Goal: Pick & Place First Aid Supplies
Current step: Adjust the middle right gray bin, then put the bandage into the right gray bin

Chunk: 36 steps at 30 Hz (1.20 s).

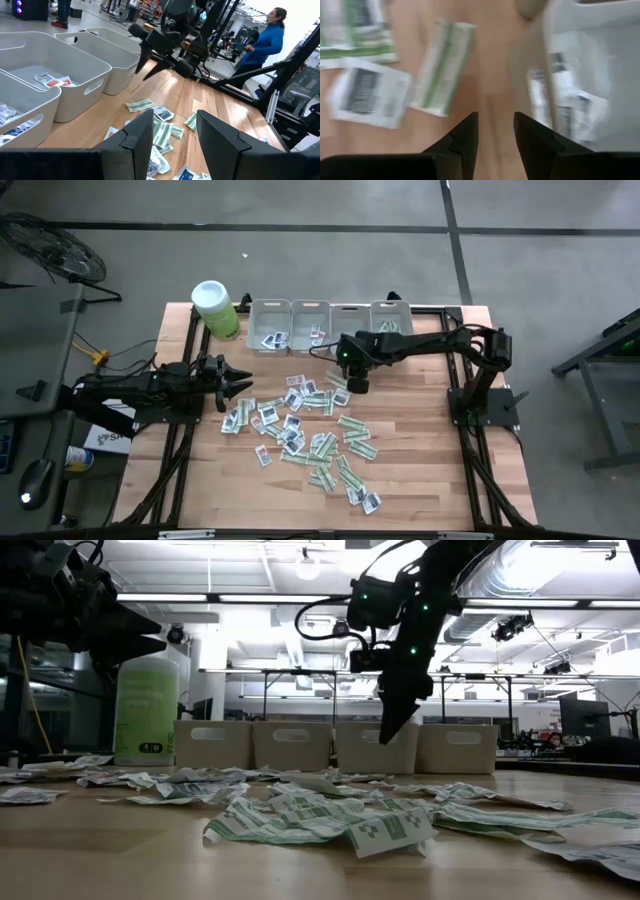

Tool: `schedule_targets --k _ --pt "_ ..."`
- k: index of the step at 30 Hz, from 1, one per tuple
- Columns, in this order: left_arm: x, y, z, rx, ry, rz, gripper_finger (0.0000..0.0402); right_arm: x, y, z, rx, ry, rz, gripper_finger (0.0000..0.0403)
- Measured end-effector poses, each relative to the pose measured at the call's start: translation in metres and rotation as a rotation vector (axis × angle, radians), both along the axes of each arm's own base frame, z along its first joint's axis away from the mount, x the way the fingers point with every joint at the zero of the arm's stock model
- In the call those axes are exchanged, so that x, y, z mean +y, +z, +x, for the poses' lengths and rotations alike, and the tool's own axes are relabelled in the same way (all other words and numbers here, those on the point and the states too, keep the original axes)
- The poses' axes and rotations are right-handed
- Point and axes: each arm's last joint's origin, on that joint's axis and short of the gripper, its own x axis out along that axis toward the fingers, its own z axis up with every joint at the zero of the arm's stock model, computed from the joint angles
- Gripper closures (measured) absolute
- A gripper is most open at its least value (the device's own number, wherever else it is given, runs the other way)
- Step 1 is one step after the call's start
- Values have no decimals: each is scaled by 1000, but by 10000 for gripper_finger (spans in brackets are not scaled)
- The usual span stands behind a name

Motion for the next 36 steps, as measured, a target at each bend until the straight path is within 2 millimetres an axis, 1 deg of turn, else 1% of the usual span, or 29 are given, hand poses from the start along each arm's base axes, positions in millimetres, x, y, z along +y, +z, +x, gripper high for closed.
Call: schedule_targets --k 4,7,9,14,17,21,28,31,34,36 --pt "0 0 0 0 0 0 252 9 0 3 -14 57 56 284" --pt "0 0 0 0 0 0 252 16 1 6 -22 178 37 284" --pt "0 0 0 0 0 0 252 20 2 10 -40 284 0 284" --pt "0 0 0 0 0 0 252 26 6 21 -75 571 -158 284" --pt "0 0 0 0 0 0 252 27 9 26 -112 660 -223 284" --pt "0 0 0 0 1 0 252 27 10 28 -125 703 -262 284" --pt "0 0 0 0 1 0 252 25 11 29 -112 706 -318 284" --pt "0 0 0 0 0 0 252 25 7 31 -108 716 -317 284" --pt "0 0 0 0 0 0 252 26 -3 33 -85 722 -303 284" --pt "0 0 0 0 1 0 252 27 -10 32 -33 723 -293 284"
